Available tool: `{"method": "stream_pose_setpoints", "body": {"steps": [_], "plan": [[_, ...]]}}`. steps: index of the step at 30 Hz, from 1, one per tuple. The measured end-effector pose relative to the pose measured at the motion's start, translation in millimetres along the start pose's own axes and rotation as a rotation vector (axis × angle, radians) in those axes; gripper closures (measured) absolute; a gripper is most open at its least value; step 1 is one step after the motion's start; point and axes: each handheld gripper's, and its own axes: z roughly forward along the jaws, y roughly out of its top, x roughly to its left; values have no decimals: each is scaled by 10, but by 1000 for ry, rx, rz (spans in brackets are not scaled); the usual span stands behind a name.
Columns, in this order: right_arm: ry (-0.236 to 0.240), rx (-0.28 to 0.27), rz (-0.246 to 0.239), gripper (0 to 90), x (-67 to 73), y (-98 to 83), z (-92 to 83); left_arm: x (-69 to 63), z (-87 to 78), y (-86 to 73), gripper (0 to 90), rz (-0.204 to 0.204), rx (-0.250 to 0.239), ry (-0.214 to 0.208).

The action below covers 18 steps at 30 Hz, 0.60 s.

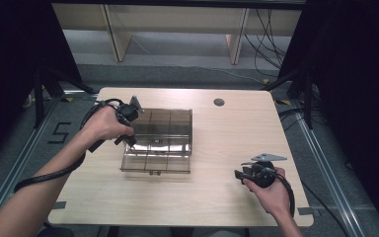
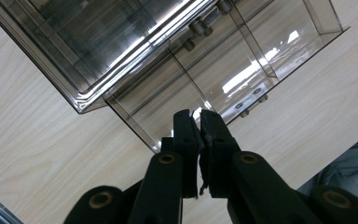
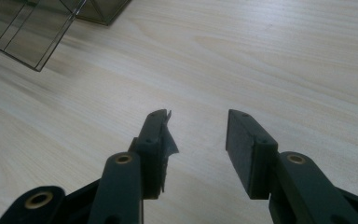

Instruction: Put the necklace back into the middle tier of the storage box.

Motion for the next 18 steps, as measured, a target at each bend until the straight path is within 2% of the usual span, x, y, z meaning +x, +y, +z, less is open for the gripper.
{"method": "stream_pose_setpoints", "body": {"steps": [7,9,11,13,15,16,18], "plan": [[2,-7,-7,594,-12,1,4,39,50,34,852,-4,3,-1],[-15,1,-3,594,-4,2,-12,49,41,44,852,-7,7,-2],[-15,-12,-30,594,-33,1,3,58,40,52,852,1,11,3],[-14,-13,-29,594,-34,2,2,52,55,55,852,-7,0,6],[-16,4,-3,594,-12,1,-12,57,72,61,852,-9,1,6],[-13,-13,-32,594,-32,2,0,63,76,65,852,-6,8,9],[-12,-6,-20,594,-25,0,-3,69,109,64,852,-14,-2,10]]}}
